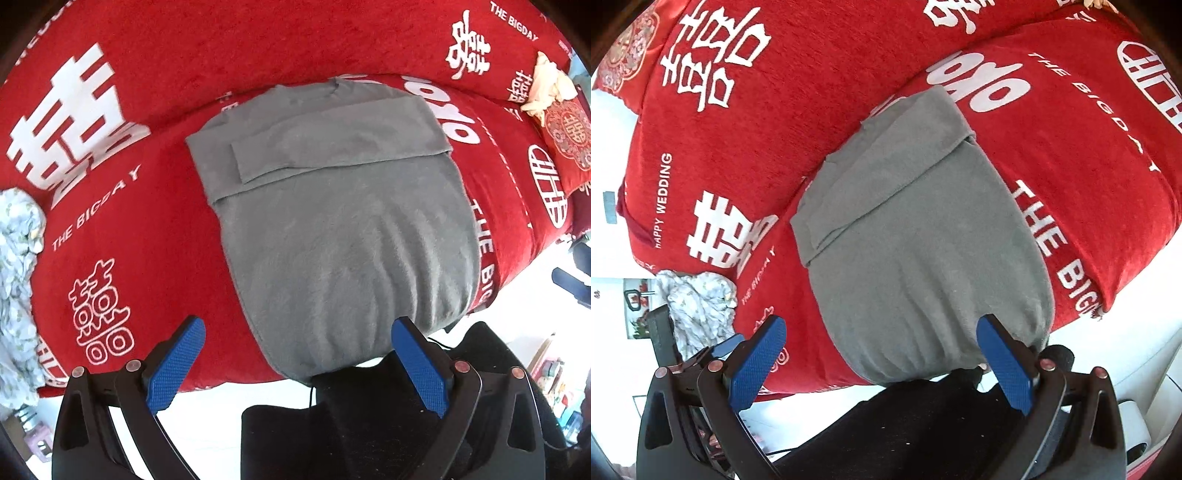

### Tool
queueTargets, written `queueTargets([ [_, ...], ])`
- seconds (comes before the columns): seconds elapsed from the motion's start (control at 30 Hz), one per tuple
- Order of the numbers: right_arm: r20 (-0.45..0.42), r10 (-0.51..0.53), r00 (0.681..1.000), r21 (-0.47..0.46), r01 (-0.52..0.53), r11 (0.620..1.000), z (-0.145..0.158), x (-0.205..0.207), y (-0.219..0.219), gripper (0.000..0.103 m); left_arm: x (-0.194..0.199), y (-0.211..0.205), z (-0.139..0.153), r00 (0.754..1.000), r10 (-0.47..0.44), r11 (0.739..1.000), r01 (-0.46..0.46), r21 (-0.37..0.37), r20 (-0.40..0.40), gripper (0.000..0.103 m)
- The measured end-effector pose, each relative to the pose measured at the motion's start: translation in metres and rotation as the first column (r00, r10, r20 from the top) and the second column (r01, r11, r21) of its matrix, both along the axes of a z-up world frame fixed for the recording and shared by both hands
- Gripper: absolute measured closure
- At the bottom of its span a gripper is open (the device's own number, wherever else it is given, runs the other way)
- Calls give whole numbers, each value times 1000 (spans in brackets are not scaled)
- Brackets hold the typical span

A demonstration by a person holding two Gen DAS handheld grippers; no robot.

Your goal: Fold small clothes

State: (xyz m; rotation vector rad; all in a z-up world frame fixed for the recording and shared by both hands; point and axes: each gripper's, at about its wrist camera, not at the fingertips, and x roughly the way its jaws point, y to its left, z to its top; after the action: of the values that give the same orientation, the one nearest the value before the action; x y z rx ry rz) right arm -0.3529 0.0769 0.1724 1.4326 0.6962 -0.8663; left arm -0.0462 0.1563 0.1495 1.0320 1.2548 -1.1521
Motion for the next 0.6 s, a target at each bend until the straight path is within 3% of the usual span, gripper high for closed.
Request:
queueTargets([
  [0.2,-13,50,999,75,-49,996,-30,-12,-2,0,6,23,-15,993,116,993,-116,-15,-6,2],
  [0.4,-47,155,987,138,-147,979,-73,-30,8,0,-11,45,-72,980,197,978,-198,69,19,2],
  [0.6,-89,201,976,206,-179,962,-128,-53,17,0,-35,58,-121,978,208,969,-211,127,34,2],
])
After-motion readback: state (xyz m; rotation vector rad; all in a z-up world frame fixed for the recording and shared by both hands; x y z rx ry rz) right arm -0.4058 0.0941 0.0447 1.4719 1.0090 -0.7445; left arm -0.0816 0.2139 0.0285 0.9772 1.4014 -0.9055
